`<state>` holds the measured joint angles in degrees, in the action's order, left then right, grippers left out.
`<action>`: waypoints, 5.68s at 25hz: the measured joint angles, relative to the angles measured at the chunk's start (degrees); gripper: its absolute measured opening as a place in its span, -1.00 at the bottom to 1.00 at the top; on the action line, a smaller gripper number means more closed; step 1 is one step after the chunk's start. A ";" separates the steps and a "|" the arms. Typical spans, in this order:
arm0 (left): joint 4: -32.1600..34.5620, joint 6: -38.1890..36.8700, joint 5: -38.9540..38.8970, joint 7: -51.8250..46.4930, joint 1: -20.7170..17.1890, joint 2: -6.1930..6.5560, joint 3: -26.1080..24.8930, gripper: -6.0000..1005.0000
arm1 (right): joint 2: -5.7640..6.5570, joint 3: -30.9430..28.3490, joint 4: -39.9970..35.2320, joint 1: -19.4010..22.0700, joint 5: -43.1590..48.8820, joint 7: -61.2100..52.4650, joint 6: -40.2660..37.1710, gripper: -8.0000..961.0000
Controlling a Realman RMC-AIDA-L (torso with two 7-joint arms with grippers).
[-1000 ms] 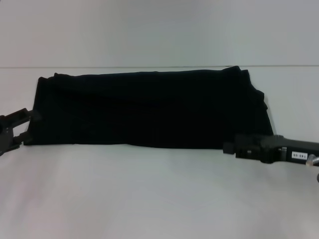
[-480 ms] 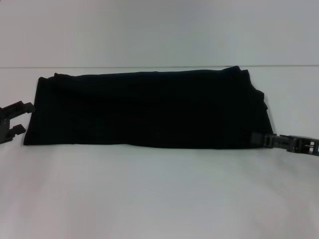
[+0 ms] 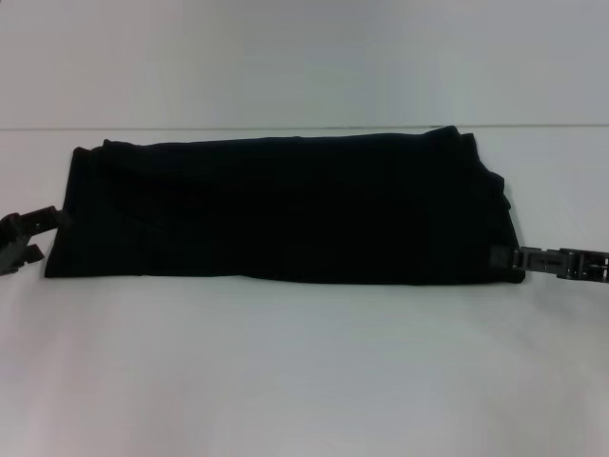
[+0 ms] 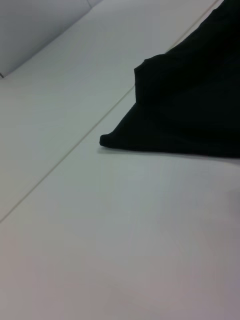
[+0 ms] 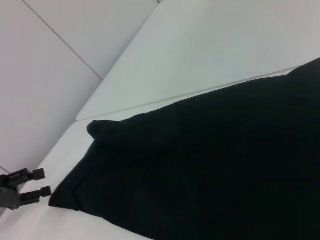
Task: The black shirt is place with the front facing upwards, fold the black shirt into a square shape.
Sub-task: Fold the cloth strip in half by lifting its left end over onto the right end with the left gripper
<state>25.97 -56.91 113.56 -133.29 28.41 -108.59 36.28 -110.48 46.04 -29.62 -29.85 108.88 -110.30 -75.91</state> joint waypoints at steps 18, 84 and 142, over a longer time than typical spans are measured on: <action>-0.12 -0.36 1.77 0.47 0.94 -0.23 1.41 0.66 | -0.40 0.18 -0.09 -1.18 0.28 0.05 0.52 0.96; 1.46 4.87 3.97 1.97 0.89 -1.45 3.70 0.05 | -0.79 0.04 -0.17 -3.02 0.28 -0.09 -0.29 0.96; 1.80 1.89 6.73 3.51 1.79 -0.95 4.28 -0.97 | 0.73 -7.34 -18.27 -10.33 29.65 -33.17 -6.78 0.96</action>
<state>27.77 -55.01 120.29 -129.78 30.20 -109.54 40.56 -109.75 38.70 -47.89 -40.18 138.53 -143.48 -82.68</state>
